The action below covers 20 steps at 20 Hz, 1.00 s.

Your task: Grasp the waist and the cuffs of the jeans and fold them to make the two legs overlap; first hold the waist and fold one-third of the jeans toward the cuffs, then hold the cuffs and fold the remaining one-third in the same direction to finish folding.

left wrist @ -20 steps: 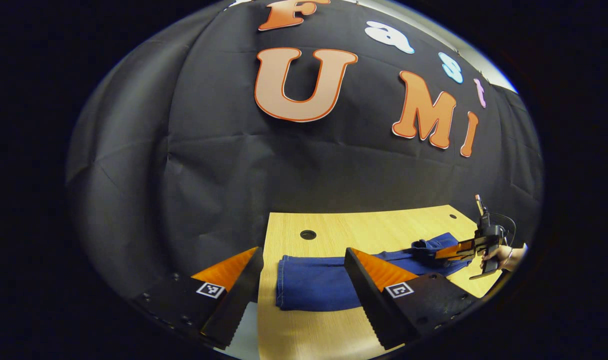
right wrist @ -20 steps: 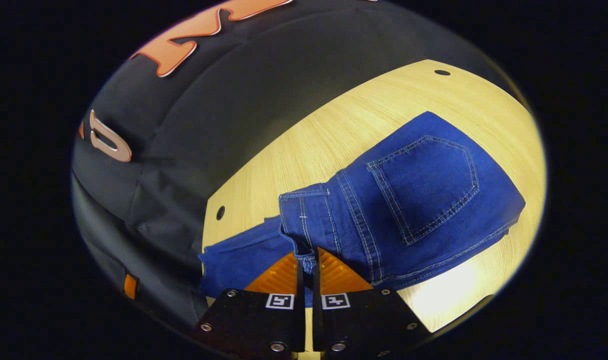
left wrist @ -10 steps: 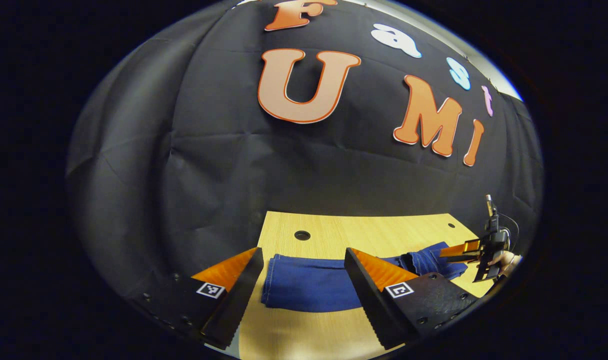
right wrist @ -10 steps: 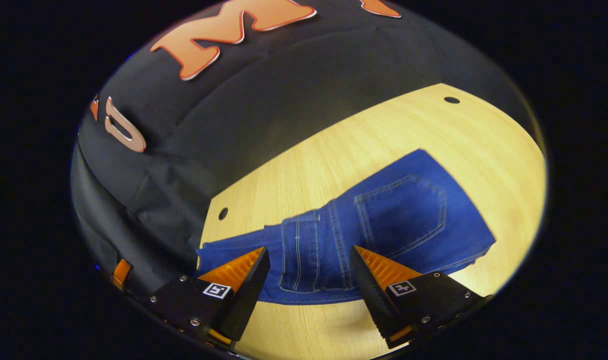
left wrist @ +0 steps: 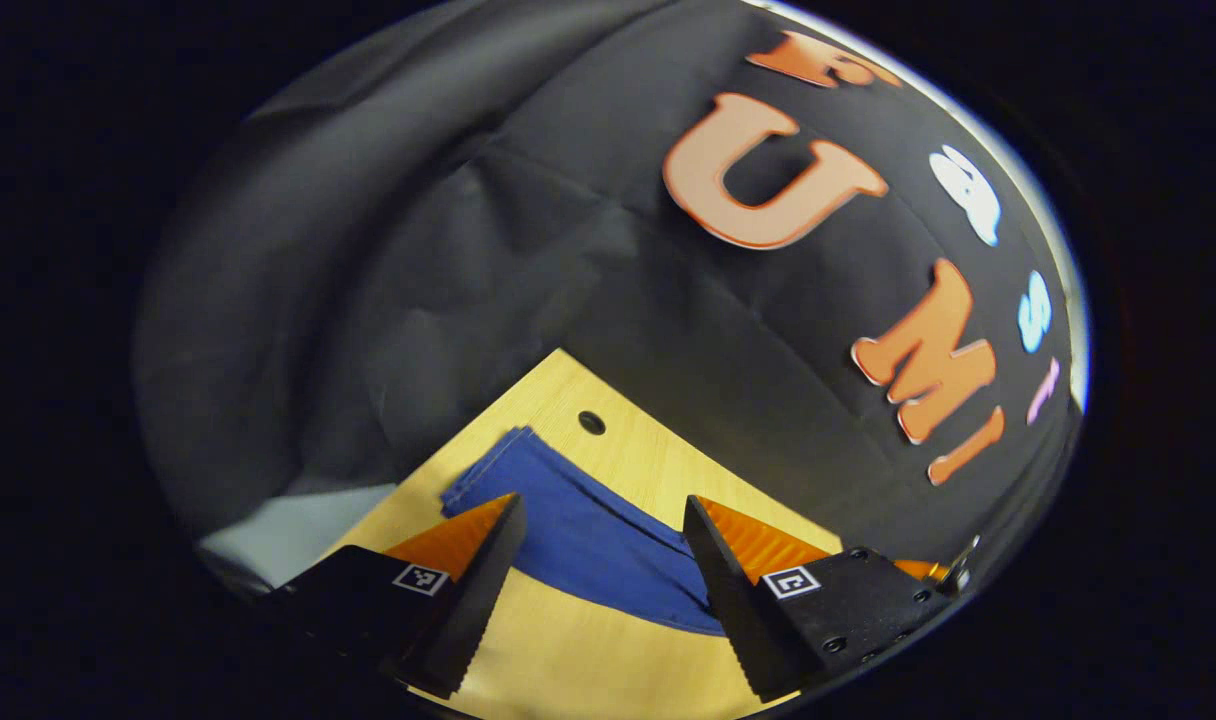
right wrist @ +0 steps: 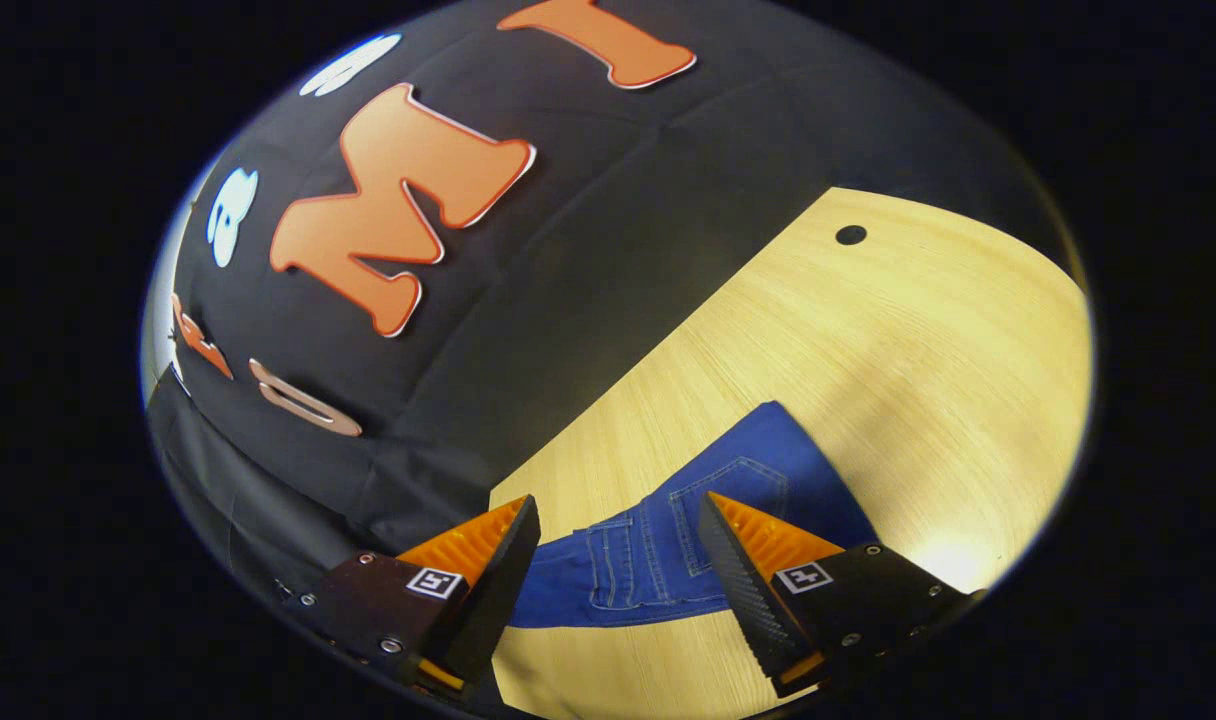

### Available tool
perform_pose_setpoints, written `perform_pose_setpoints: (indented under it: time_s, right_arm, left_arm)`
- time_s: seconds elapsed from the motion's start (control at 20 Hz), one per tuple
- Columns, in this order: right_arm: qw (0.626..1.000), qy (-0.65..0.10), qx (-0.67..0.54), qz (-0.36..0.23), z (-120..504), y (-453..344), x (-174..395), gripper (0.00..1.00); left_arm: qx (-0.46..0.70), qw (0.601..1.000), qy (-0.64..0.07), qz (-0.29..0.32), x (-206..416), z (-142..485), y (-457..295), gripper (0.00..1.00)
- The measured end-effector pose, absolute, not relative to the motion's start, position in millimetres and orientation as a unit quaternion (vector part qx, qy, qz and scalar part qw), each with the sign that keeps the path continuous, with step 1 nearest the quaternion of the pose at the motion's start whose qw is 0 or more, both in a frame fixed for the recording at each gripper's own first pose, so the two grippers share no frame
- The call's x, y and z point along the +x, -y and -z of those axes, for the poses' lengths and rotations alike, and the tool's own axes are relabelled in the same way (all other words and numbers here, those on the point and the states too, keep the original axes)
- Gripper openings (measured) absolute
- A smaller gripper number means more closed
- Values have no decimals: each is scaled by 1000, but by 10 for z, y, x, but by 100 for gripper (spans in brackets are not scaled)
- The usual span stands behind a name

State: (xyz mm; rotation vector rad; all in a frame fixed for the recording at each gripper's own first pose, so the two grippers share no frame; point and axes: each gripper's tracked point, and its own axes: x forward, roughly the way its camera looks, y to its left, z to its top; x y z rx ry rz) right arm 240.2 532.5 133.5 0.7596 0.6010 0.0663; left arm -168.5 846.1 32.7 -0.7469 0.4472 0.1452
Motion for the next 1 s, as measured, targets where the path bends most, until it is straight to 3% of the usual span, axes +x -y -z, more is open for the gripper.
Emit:
perform_pose_setpoints:
  time_s: [0.3, 0.55, 0.7, 0.85, 1.0]
  right_arm:
    - [871, -312, 379, -7, -1135, -4900, 2230, 98]
    - [867, -313, 388, 20, -1152, -4649, 2181, 98]
    - [853, -316, 415, 33, -1217, -4635, 2159, 98]
    - [841, -314, 439, 29, -1285, -4722, 2157, 98]
    - [838, -324, 438, 30, -1219, -4776, 2128, 98]
  left_arm:
    - [-447, 828, -281, -190, -1648, 689, -8704, 98]
    - [-476, 784, -337, -214, -1474, 1278, -8755, 98]
    - [-449, 775, -382, -229, -1425, 1545, -8738, 99]
    - [-424, 786, -384, -235, -1282, 1544, -8768, 94]
    - [-406, 797, -399, -203, -973, 1519, -8622, 96]
